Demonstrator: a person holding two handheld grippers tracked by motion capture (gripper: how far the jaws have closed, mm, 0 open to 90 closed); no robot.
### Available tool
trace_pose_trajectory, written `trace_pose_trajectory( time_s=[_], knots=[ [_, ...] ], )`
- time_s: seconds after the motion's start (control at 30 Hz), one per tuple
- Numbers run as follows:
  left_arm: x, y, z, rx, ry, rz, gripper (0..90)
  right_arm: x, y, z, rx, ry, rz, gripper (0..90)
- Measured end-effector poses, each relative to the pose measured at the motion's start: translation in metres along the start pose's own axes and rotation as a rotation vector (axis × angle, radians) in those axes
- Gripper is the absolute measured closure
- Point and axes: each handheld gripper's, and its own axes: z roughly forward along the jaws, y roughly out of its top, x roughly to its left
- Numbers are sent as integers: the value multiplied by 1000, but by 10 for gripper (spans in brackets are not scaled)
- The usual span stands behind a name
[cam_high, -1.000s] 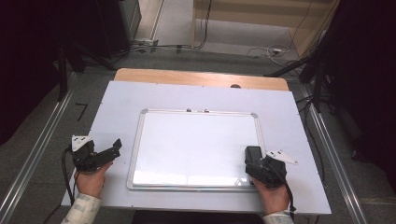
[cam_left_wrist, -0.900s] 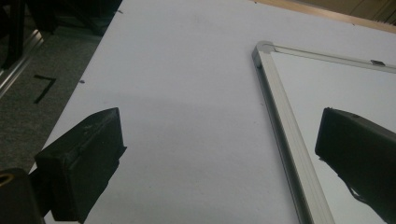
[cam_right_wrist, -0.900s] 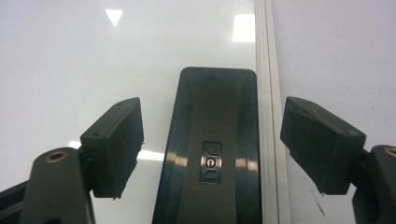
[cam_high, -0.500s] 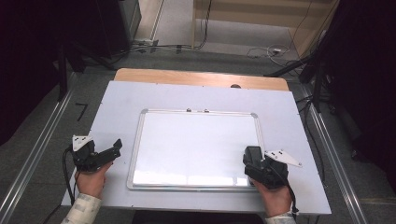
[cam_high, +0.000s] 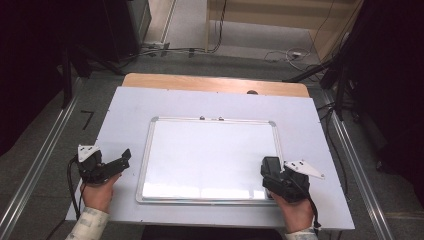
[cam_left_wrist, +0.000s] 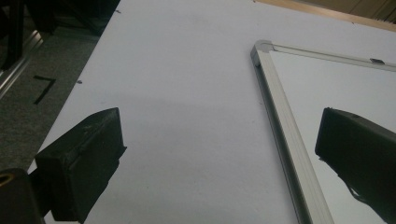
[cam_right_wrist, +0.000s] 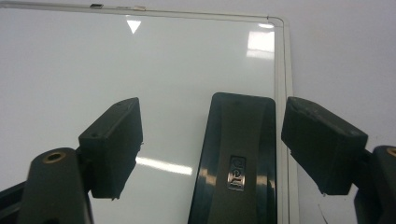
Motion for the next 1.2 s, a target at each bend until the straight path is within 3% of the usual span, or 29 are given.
trace_pose_trajectory(
  time_s=[0.5,1.2],
  knots=[
    [-1,0,1,3,0,2,15,-2,6,-6,-20,6,-24,186],
    [-1,0,1,6,2,2,15,-14,7,-13,-34,11,-20,190]
  ],
)
